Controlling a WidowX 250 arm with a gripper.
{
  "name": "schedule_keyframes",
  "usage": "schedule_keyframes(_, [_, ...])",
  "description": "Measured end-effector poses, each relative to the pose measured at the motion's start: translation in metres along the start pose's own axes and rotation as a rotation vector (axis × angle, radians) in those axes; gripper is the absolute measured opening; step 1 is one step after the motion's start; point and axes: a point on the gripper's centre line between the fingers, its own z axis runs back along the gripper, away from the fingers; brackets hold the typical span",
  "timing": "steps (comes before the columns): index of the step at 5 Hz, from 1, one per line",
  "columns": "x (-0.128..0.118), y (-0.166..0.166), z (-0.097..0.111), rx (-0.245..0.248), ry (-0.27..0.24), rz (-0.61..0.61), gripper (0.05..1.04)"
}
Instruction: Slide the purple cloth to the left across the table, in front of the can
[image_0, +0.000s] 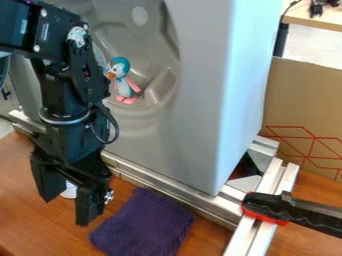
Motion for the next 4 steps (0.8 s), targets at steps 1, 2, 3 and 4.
schedule_keyframes(1, [-0.001,0.000,-0.003,-0.002,0.017,0.002,1.001])
schedule_keyframes(2, [0.016,-0.009,-0.029,0.021,0.053,0.011,1.001])
schedule_keyframes(3, [0.033,-0.015,-0.035,-0.002,0.013,0.011,1.001])
schedule_keyframes(4, [0.043,-0.021,-0.039,-0.010,-0.035,0.011,1.001])
